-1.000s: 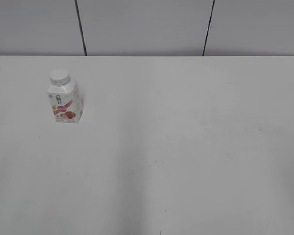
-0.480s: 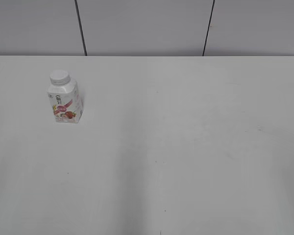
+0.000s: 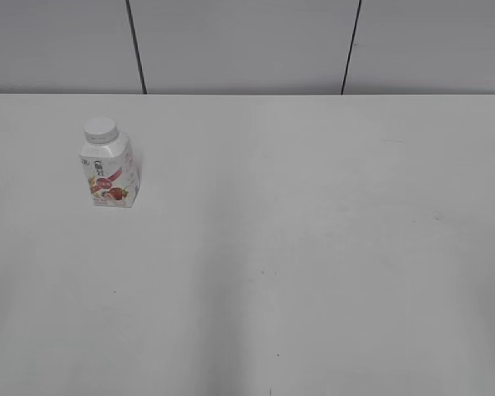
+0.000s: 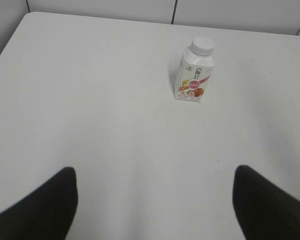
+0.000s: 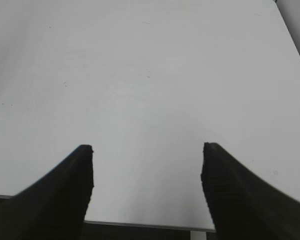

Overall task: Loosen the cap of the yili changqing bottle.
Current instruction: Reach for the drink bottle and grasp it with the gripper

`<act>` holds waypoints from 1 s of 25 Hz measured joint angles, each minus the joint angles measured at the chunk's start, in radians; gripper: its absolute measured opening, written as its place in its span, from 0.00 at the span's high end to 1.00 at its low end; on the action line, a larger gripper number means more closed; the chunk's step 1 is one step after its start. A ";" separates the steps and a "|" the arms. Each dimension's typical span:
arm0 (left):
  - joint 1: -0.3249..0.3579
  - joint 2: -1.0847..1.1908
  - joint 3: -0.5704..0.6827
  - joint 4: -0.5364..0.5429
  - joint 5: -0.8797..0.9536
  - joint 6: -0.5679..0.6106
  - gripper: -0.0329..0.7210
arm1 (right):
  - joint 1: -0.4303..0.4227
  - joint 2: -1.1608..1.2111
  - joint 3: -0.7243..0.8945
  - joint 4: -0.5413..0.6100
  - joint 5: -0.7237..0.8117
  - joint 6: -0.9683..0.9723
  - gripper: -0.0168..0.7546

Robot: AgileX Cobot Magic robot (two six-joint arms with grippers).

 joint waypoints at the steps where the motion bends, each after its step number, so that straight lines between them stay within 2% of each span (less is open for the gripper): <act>1: 0.000 0.000 0.000 0.000 0.000 0.000 0.19 | 0.000 0.000 0.000 0.000 0.000 0.000 0.29; 6: 0.000 0.000 -0.043 0.004 -0.068 0.000 0.19 | 0.000 0.000 0.000 0.000 0.000 0.000 0.29; 15: 0.000 0.086 -0.154 0.077 -0.149 0.000 0.19 | 0.000 0.000 0.000 0.000 0.000 0.000 0.29; 25: 0.000 0.332 -0.222 0.096 -0.418 0.000 0.19 | 0.000 0.000 0.000 0.000 0.000 0.000 0.29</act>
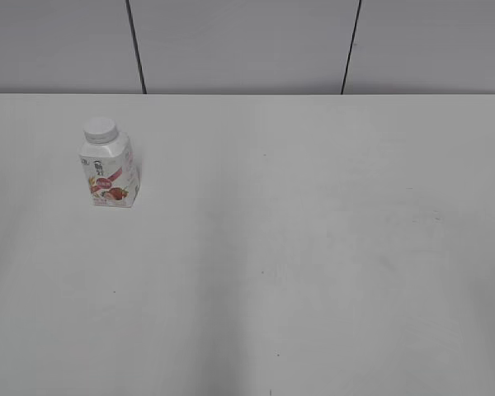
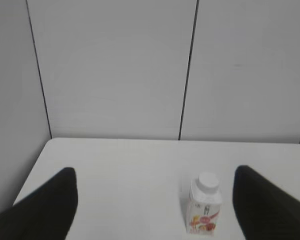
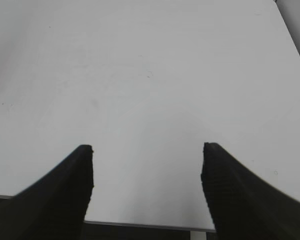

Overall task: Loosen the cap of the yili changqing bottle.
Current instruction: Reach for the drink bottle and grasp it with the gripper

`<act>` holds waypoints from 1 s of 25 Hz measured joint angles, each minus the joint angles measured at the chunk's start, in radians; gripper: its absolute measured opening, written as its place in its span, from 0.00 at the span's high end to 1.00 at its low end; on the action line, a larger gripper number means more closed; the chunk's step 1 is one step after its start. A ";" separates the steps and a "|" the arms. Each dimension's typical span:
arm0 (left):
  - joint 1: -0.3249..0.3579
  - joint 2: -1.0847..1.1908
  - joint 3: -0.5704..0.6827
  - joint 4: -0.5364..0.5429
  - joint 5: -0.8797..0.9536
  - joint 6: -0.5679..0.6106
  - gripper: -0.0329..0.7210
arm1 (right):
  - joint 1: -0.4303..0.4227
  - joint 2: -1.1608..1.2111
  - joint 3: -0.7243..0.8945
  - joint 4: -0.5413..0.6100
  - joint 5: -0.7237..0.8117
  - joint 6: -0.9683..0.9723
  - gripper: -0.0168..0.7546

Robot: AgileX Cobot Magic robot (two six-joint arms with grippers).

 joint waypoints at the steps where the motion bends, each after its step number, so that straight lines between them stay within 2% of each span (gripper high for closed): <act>1: 0.000 0.026 -0.001 0.000 -0.040 0.000 0.19 | 0.000 0.000 0.000 0.000 -0.001 0.000 0.29; 14: 0.000 0.483 0.002 0.007 -0.556 0.000 0.19 | 0.000 0.000 0.000 0.000 -0.001 0.000 0.29; 21: 0.000 0.691 0.141 0.042 -0.849 0.000 0.20 | 0.000 0.000 0.000 0.000 -0.001 0.000 0.29; 25: 0.000 0.778 0.216 0.152 -0.968 -0.057 0.20 | 0.000 0.000 0.000 0.000 -0.001 0.000 0.29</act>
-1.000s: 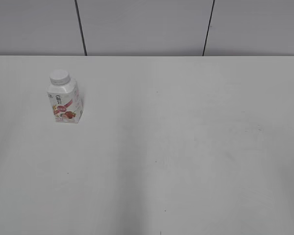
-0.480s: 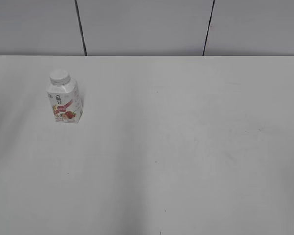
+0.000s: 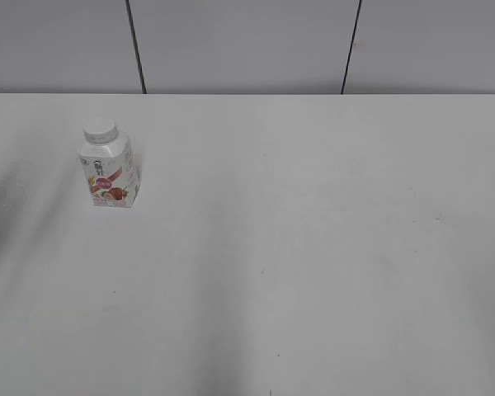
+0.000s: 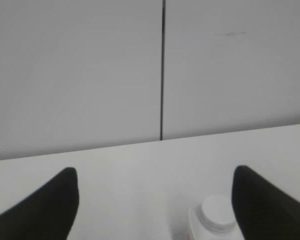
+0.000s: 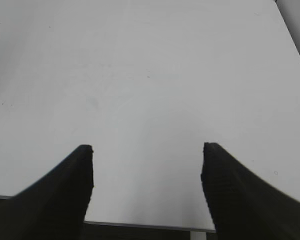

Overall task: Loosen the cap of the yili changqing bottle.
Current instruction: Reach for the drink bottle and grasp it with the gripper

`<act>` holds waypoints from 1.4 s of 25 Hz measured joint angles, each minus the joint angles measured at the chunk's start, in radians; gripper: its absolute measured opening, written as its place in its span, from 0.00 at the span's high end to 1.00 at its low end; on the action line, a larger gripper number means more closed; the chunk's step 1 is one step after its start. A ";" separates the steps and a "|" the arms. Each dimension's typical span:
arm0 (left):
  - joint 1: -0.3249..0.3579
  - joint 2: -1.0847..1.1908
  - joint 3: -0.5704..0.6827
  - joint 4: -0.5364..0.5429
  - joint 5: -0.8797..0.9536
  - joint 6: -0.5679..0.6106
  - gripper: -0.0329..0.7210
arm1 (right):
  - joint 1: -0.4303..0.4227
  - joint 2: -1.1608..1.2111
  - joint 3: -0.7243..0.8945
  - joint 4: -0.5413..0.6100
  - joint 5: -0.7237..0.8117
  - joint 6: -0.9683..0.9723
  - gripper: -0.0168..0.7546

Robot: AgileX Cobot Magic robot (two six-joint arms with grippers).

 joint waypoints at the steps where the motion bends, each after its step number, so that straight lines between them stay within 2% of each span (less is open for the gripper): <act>1: 0.000 0.019 0.010 0.036 -0.030 -0.030 0.20 | 0.000 0.000 0.000 0.000 0.000 0.000 0.29; 5: 0.000 0.118 0.039 0.152 -0.156 -0.130 0.20 | 0.000 0.000 0.000 0.000 0.000 0.000 0.29; 10: 0.022 0.243 0.049 0.341 -0.323 -0.172 0.20 | 0.000 0.000 0.000 0.000 0.000 0.000 0.29; 13: 0.084 0.305 0.049 0.475 -0.407 -0.211 0.20 | 0.000 0.000 0.000 0.000 0.000 0.000 0.29; 19: 0.269 0.425 0.039 0.793 -0.645 -0.285 0.20 | 0.000 0.000 0.000 0.000 0.000 0.000 0.29; 22: 0.346 0.531 -0.038 0.986 -0.744 -0.300 0.20 | 0.000 0.000 0.000 0.000 0.000 0.000 0.29; 26: 0.371 0.663 -0.184 1.180 -0.827 -0.398 0.20 | 0.000 0.000 0.000 0.000 0.000 0.000 0.29; 29: 0.371 0.741 -0.267 1.247 -0.835 -0.442 0.20 | 0.000 0.000 0.000 0.000 0.000 0.000 0.29; 35: 0.373 0.867 -0.351 1.273 -0.784 -0.426 0.21 | 0.000 0.000 0.000 0.000 0.000 0.000 0.29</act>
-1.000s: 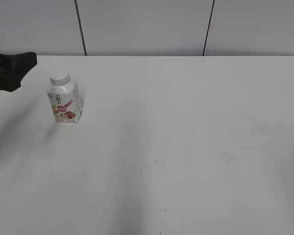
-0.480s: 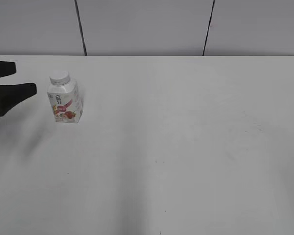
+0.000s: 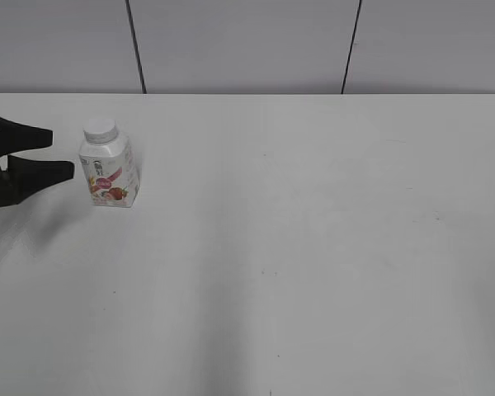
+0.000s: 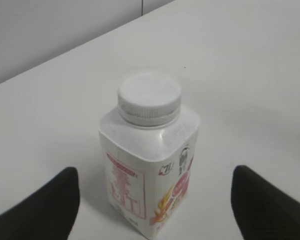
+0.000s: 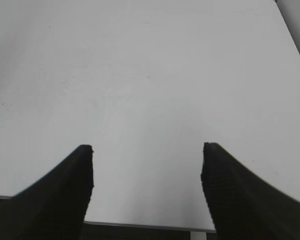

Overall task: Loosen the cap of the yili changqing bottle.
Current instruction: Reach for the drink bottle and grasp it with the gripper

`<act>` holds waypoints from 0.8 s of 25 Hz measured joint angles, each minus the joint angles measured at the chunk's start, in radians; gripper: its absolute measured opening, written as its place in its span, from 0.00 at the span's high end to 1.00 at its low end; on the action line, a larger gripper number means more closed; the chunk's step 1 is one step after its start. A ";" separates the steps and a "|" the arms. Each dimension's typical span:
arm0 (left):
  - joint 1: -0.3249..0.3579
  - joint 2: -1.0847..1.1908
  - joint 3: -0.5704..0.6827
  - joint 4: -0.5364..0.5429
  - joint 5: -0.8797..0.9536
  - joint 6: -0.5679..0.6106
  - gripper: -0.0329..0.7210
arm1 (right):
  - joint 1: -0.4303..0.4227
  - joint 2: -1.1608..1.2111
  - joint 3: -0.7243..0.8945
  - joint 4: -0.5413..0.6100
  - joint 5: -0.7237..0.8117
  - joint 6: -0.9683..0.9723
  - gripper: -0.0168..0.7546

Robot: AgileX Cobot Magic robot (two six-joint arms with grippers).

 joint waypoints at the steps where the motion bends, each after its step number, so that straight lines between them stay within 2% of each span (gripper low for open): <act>1: 0.002 0.027 -0.025 0.016 -0.010 0.005 0.21 | 0.000 0.000 0.000 0.000 0.000 0.000 0.29; 9: 0.004 0.237 -0.287 0.217 -0.088 -0.031 0.21 | 0.000 0.000 0.000 0.000 0.000 0.000 0.29; 15: 0.001 0.332 -0.417 0.247 -0.089 -0.047 0.21 | 0.000 0.000 0.000 0.000 0.000 0.000 0.29; 20: -0.019 0.373 -0.441 0.250 -0.090 -0.062 0.22 | 0.000 0.000 0.000 0.000 0.000 0.000 0.29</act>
